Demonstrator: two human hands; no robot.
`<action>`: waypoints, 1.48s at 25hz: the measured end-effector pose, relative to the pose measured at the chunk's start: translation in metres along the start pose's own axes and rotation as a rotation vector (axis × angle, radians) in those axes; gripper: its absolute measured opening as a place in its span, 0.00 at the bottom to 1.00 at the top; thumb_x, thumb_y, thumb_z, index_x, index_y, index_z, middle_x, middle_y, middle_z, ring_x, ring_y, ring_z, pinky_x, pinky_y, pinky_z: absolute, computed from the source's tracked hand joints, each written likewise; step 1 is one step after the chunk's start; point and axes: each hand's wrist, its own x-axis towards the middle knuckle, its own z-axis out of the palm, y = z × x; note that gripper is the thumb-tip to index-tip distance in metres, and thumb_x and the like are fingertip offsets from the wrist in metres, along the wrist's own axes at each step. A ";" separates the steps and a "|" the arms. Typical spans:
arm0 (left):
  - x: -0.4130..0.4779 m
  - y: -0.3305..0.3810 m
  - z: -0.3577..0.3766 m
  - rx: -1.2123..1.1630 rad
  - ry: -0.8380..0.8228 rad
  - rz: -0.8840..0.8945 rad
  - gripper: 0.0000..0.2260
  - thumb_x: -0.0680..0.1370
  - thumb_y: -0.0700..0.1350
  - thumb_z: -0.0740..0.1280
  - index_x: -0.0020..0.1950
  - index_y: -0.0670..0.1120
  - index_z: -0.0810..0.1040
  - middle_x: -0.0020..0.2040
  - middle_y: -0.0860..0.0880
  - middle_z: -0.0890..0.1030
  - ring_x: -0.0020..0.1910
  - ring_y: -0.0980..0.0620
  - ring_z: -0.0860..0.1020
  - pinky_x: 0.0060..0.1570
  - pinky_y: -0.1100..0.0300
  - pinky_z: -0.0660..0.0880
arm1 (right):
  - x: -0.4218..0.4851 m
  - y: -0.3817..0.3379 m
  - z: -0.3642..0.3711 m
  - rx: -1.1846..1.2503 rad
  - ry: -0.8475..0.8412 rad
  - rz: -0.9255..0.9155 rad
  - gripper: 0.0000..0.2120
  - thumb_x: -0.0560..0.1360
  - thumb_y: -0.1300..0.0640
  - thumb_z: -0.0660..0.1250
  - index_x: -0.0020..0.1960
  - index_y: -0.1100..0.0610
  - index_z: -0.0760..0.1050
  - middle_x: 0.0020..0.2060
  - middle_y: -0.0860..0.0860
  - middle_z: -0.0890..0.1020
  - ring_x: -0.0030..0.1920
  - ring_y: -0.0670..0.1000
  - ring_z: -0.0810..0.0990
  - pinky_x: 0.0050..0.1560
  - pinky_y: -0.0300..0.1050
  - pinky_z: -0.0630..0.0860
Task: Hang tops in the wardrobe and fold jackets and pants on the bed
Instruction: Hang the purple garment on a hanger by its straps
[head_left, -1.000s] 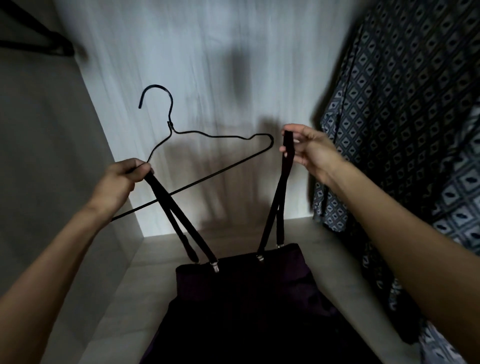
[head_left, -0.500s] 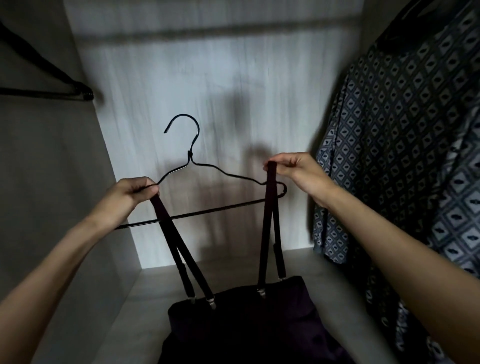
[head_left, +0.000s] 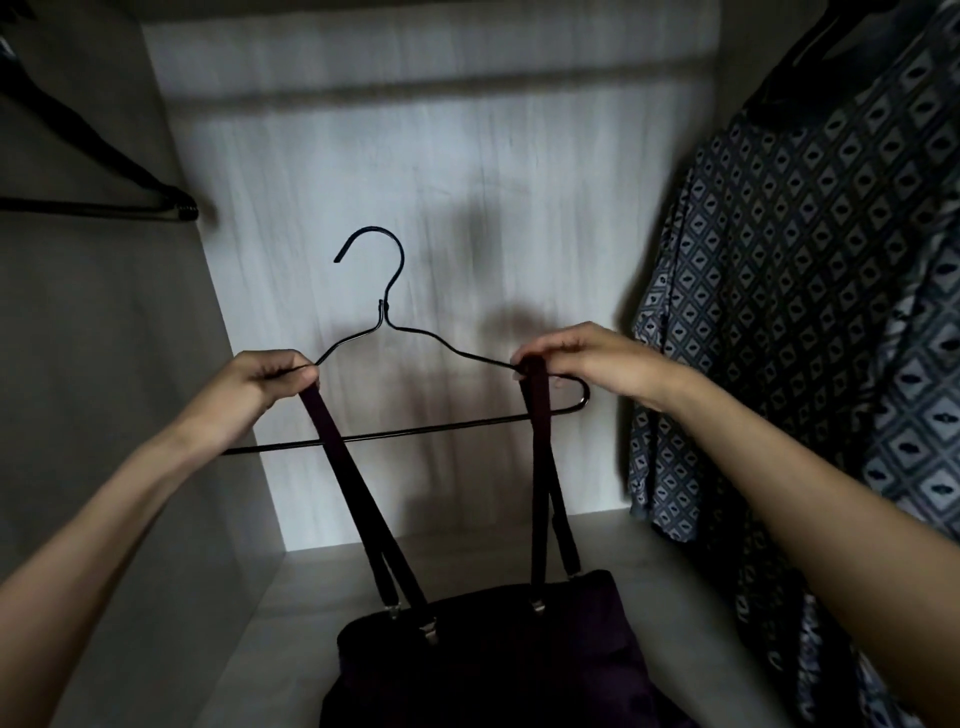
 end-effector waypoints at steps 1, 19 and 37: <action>0.001 0.001 0.000 -0.015 -0.007 -0.001 0.10 0.79 0.43 0.66 0.40 0.41 0.77 0.29 0.52 0.68 0.27 0.59 0.60 0.29 0.65 0.59 | 0.001 -0.004 0.000 -0.147 -0.021 0.008 0.14 0.80 0.65 0.60 0.60 0.56 0.80 0.55 0.53 0.84 0.58 0.54 0.81 0.62 0.44 0.73; 0.004 0.031 -0.029 -0.053 -0.018 0.153 0.08 0.76 0.51 0.66 0.38 0.52 0.79 0.26 0.59 0.72 0.26 0.61 0.66 0.32 0.65 0.62 | -0.051 -0.076 0.008 -0.805 0.389 -0.149 0.12 0.82 0.46 0.58 0.46 0.50 0.75 0.37 0.49 0.80 0.43 0.56 0.80 0.47 0.49 0.75; -0.125 0.235 -0.049 0.335 0.129 0.433 0.04 0.82 0.50 0.62 0.49 0.52 0.73 0.46 0.55 0.78 0.47 0.47 0.75 0.45 0.53 0.65 | -0.317 -0.235 -0.061 -0.870 0.664 -0.022 0.11 0.81 0.51 0.61 0.41 0.49 0.72 0.38 0.49 0.80 0.45 0.56 0.80 0.48 0.51 0.74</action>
